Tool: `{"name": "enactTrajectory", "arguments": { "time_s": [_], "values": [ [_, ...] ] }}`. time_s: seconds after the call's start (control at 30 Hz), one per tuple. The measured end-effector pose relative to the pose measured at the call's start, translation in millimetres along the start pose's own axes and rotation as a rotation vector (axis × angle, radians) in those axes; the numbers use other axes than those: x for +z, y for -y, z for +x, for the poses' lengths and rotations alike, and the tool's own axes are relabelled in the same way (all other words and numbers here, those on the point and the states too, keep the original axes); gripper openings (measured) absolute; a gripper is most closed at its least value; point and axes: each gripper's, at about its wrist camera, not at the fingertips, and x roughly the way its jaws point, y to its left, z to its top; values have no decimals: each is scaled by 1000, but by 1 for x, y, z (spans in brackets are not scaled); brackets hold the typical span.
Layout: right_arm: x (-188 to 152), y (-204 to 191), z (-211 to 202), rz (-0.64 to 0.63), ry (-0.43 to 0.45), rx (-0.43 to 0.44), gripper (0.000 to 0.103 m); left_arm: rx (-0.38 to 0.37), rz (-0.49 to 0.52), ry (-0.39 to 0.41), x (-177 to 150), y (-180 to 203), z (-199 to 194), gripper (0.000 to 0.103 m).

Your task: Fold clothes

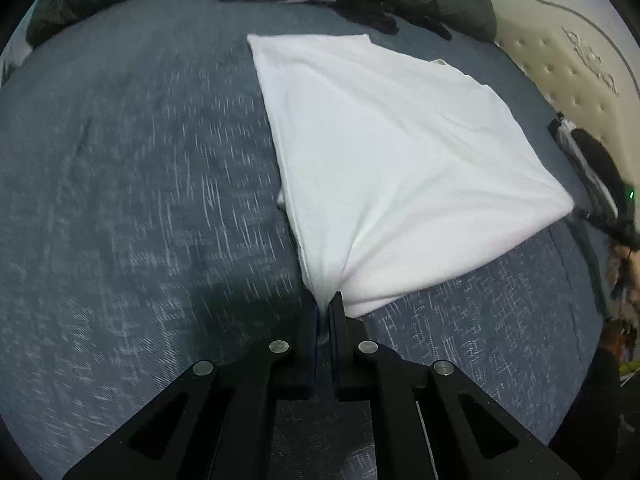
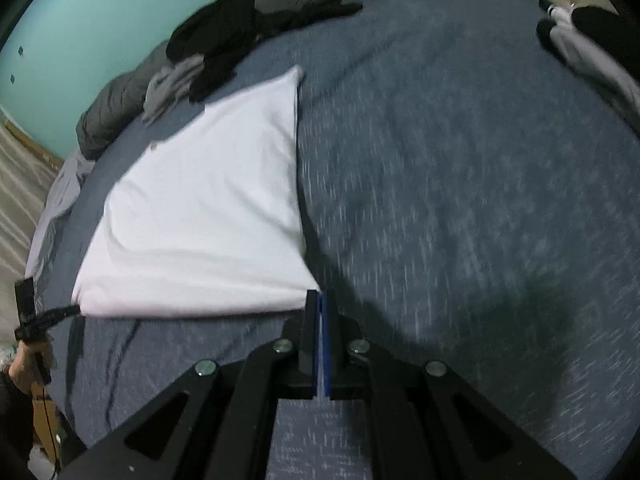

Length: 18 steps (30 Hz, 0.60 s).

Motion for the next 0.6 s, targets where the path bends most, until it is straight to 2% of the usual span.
{"name": "enactTrajectory", "arguments": {
  "time_s": [0.17,0.3,0.4,0.53,0.6],
  "values": [
    [-6,16,4,55,-29,-31,1,-26,-68,11,-2,-5,-7,8],
    [1,17,-22,74,59,12,4,12,-90,42,-2,-13,-28,8],
    [11,1,-24,41,61,37,4,13,-127,82,-3,-17,-43,9],
    [22,-24,-7,1,34,55,18,-2,-124,114,3,-6,-43,9],
    [25,-35,4,-19,16,58,18,-9,-115,131,8,4,-40,9]
  ]
}}
